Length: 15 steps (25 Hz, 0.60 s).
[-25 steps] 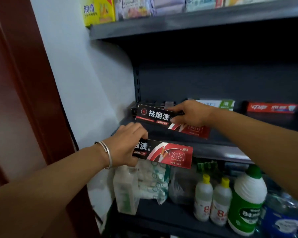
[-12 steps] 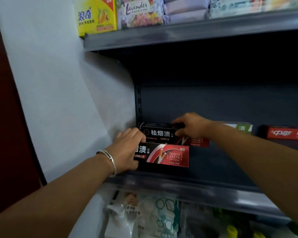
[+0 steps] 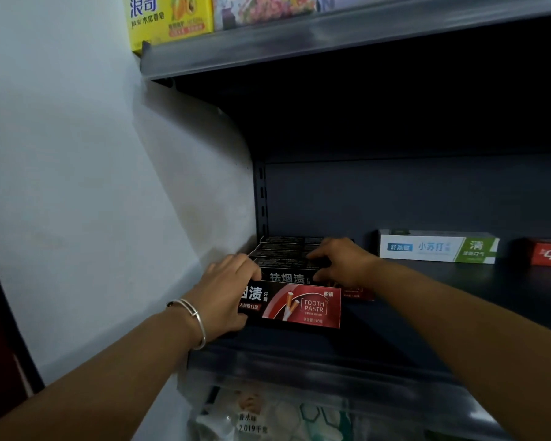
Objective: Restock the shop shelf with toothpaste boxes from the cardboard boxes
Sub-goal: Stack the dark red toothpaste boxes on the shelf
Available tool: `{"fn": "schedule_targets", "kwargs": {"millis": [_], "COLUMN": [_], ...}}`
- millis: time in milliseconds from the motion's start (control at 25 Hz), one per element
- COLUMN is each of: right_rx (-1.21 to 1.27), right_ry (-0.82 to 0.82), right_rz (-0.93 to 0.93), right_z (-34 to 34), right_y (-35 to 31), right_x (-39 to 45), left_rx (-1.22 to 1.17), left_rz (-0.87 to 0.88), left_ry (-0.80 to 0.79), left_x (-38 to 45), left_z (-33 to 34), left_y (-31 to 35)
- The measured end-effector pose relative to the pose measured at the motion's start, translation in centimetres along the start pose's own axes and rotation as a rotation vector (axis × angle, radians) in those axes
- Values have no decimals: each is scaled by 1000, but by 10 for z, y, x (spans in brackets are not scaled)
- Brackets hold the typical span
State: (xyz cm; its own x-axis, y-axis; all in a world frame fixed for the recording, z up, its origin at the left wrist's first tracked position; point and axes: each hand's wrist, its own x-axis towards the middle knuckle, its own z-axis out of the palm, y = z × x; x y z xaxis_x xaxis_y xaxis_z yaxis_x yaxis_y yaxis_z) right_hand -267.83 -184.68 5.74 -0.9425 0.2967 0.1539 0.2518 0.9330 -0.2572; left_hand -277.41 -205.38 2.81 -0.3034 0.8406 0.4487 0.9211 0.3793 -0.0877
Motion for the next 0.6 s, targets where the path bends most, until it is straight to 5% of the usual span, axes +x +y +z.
{"fn": "schedule_targets", "kwargs": {"millis": [600], "right_rx": [-129], "right_ry": [55], "right_rz": [-71], "right_z": [7], "right_y": [-3], "right_x": [20], "left_rx": [-22], "left_rz": [-4], "left_ry": [67], "left_x": [3], "left_z": [8], "left_y": [-11]}}
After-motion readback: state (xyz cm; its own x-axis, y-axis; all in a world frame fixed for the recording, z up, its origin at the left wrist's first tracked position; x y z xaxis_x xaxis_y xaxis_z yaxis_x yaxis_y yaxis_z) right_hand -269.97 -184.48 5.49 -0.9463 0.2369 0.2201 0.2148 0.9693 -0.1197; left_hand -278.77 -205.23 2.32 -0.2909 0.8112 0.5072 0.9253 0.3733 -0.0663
